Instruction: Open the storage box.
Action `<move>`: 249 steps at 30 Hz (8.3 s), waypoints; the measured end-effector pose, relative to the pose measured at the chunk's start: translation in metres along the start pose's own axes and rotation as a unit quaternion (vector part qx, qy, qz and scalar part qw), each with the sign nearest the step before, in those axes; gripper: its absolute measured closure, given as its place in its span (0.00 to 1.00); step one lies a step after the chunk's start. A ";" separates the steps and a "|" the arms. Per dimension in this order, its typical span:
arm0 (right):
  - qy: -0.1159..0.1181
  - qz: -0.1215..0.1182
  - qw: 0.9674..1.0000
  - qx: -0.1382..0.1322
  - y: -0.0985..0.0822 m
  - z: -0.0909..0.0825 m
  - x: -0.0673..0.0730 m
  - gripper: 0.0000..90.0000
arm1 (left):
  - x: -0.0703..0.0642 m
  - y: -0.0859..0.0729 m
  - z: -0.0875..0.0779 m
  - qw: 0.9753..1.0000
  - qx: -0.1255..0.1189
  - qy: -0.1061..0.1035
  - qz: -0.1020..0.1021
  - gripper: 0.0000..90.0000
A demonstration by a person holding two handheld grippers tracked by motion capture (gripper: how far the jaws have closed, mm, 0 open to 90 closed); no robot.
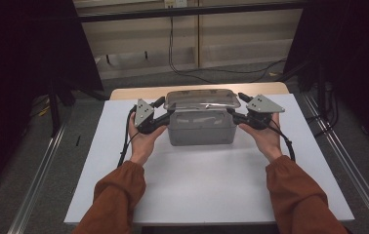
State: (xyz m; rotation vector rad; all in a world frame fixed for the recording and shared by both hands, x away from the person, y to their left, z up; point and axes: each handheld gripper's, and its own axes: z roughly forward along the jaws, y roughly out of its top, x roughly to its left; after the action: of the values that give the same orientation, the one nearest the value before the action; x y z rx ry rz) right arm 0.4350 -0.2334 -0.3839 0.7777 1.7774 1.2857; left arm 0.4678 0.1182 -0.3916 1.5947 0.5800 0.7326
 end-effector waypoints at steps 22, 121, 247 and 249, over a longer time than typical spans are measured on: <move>0.017 0.025 0.999 -0.021 0.005 0.016 -0.015 0.63 | 0.009 0.009 0.010 1.000 -0.004 0.005 -0.016 0.53; 0.009 0.100 0.995 -0.011 -0.016 0.081 -0.061 0.72 | 0.059 -0.002 0.075 0.996 0.059 0.014 -0.059 0.80; 0.027 0.314 0.942 0.114 -0.031 0.132 -0.089 0.71 | 0.082 -0.018 0.122 0.954 0.192 0.017 -0.232 0.59; 0.028 0.317 0.941 0.115 -0.031 0.132 -0.088 0.71 | 0.082 -0.019 0.122 0.953 0.191 0.015 -0.236 0.59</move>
State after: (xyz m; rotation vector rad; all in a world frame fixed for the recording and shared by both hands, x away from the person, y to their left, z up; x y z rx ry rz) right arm 0.5923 -0.2544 -0.4146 1.5523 1.8085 1.5186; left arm 0.6136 0.0990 -0.4082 1.7004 1.1323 0.2918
